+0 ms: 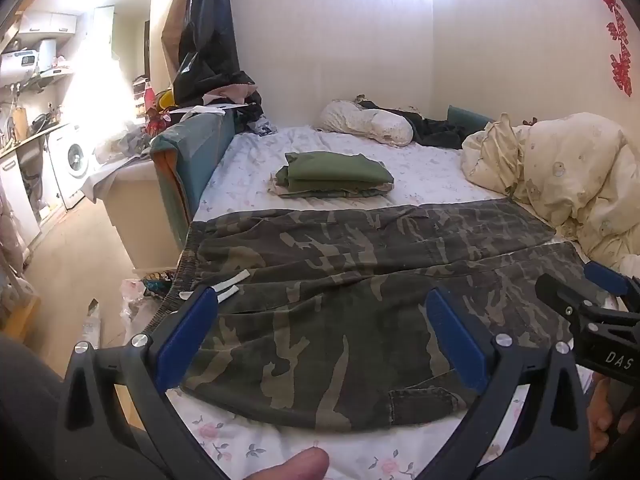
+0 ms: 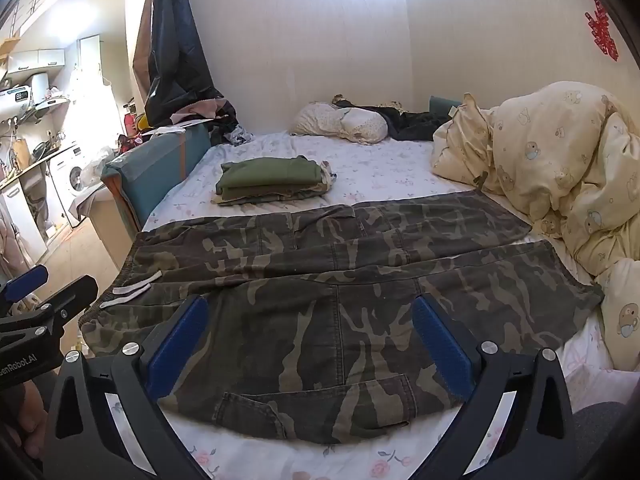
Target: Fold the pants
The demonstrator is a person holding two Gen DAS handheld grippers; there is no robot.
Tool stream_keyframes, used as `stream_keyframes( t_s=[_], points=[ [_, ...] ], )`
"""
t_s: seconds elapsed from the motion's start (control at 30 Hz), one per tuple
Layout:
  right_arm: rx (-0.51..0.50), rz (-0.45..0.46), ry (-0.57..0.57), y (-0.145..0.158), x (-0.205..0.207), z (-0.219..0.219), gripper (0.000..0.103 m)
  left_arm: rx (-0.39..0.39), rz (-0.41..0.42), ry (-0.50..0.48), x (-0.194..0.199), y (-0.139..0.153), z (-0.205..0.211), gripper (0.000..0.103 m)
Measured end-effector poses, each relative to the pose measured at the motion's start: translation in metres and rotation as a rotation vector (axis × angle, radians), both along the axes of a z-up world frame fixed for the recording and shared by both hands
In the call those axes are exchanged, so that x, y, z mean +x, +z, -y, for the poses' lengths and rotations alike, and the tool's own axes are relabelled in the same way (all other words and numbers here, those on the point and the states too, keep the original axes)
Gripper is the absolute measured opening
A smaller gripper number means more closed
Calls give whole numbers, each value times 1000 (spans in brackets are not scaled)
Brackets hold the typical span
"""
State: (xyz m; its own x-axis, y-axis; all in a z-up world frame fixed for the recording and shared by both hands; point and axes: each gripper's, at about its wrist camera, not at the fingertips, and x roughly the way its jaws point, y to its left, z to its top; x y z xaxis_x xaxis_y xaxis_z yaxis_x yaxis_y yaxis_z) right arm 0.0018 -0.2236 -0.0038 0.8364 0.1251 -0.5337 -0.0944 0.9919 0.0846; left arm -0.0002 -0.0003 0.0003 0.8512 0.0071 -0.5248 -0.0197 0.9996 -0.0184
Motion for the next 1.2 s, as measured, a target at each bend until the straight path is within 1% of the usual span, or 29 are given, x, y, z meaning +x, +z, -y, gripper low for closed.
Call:
stream_keyframes(
  t_s=[0.3,0.4,0.43,0.47,0.97,1.1,1.2],
  points=[
    [-5,-5,-1,1,2,-3,103,7,-4,-2,3,-1,-1,103],
    [-5,-4,1,1,0,-3,103,-2,-7,6,8,-1,-4,103],
    [-5,-2,2,1,0,-2,103,0,0,6,4,6,-1,103],
    [-7,0,3,1,-1,-2,103,3,8,8,-2,5,2,103],
    [-7,-9,5,-1,1,-3,103,9,15,8,-3,8,1,103],
    [-3,-8,7,3,-1,-3,103,8,16,10,-2,8,0,103],
    [-5,-12,6,-1,3,-2,103,7,15,12,-2,8,-1,103]
  ],
)
